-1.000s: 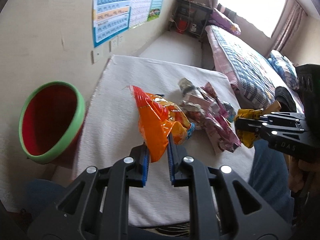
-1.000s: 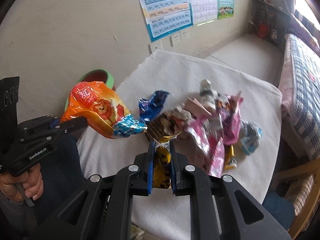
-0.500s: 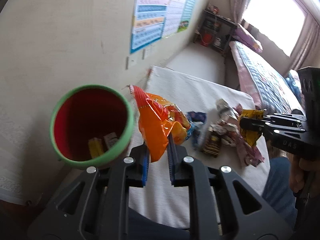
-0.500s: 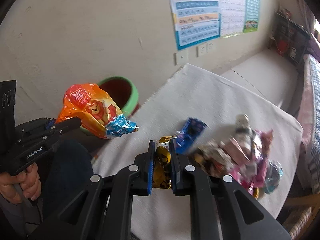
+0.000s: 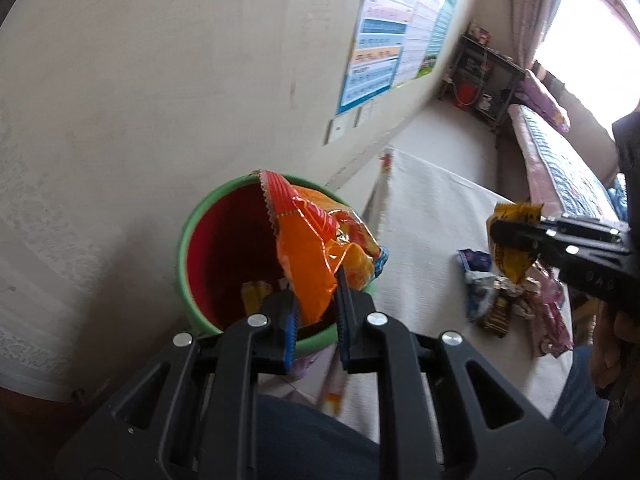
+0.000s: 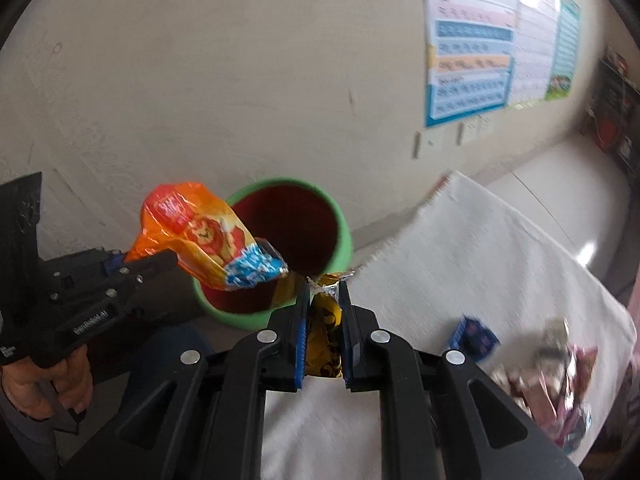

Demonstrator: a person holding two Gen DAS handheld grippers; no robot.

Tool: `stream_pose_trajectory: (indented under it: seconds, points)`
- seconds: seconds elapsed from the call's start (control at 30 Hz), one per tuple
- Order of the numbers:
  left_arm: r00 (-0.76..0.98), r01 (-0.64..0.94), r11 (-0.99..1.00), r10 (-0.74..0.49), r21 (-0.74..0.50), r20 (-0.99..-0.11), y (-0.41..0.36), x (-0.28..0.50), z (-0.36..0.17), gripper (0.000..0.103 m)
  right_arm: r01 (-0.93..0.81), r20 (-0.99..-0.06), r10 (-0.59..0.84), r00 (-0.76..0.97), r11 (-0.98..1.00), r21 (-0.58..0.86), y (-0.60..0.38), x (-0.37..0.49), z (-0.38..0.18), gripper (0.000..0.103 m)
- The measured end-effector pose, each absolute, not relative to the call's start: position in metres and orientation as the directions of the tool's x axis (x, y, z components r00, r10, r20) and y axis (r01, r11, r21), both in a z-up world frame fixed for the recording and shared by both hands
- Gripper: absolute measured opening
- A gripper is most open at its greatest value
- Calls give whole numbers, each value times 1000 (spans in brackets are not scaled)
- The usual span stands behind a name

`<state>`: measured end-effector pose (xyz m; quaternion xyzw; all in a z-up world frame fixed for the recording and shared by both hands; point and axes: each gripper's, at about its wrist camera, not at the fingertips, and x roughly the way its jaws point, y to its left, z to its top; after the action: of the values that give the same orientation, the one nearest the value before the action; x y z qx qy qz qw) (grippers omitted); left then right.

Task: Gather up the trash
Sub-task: 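Carry the orange bag and yellow wrapper over the red bucket with both tools, then open both tools to drop the bag and wrapper into the bucket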

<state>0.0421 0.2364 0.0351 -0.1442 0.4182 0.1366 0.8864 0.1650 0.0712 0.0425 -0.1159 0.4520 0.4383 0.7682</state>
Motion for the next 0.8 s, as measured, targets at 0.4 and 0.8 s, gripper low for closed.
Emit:
stream_pose_trajectory:
  seconds: [0.4,0.8]
  points:
    - [581,-427,891,141,-152,-801,276,46,12,15,-837,-806,570,159,510,196,164,169,24,13]
    - [565,-448,877,129,-172,-815,300,53,-3,15,-833,-824,554,118,507,221,203,178,0,13]
